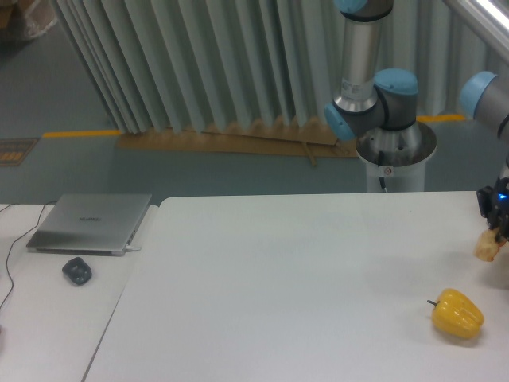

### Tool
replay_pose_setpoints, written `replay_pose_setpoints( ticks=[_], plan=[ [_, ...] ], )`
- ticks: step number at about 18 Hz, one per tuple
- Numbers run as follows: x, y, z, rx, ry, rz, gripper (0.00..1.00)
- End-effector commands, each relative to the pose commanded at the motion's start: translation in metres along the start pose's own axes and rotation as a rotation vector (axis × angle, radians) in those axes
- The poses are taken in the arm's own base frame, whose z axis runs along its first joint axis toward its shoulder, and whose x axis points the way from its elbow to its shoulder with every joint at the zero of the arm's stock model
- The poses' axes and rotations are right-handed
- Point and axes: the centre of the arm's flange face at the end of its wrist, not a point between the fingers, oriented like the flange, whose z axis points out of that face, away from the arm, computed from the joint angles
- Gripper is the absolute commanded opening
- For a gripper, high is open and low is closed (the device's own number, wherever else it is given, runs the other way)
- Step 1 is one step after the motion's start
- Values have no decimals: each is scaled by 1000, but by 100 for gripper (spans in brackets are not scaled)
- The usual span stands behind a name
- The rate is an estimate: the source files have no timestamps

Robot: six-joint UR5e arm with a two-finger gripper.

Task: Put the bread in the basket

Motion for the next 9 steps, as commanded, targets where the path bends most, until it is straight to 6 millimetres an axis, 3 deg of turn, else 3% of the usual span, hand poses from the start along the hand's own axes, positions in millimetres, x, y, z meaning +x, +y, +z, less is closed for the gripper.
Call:
replay_pose_setpoints(
  ticks=[4,9],
  plan=[
    [3,6,-19,-1,-36,36,24],
    [-1,15,-25,-1,-49,117,24]
  ],
)
